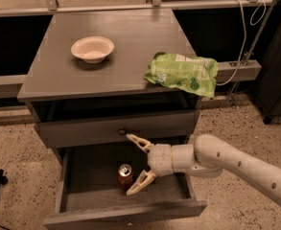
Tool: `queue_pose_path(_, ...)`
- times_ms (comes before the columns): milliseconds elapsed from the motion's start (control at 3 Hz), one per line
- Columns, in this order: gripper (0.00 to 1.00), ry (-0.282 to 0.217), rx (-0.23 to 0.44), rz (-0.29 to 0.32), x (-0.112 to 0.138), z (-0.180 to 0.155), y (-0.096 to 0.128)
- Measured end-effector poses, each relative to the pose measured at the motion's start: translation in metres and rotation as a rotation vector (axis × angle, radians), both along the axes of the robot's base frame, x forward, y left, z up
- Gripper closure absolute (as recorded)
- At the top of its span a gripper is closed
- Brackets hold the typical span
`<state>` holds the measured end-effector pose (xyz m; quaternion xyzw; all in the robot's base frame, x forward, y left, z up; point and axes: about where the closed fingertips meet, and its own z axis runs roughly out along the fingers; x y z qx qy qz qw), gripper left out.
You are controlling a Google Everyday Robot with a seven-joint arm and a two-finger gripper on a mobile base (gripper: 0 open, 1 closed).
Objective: Pick coke can from middle drawer and place on counter
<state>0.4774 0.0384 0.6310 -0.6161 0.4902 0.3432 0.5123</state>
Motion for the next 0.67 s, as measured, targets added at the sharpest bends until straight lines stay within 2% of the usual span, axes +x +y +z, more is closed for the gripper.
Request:
queue_pose_path(333, 0.00, -0.043, -0.027, -0.009, 0.0026, -0.0154, 0.0014)
queue_pose_path(667, 0.00, -0.047, -0.029, -0.010, 0.0031, -0.0164, 0.0016)
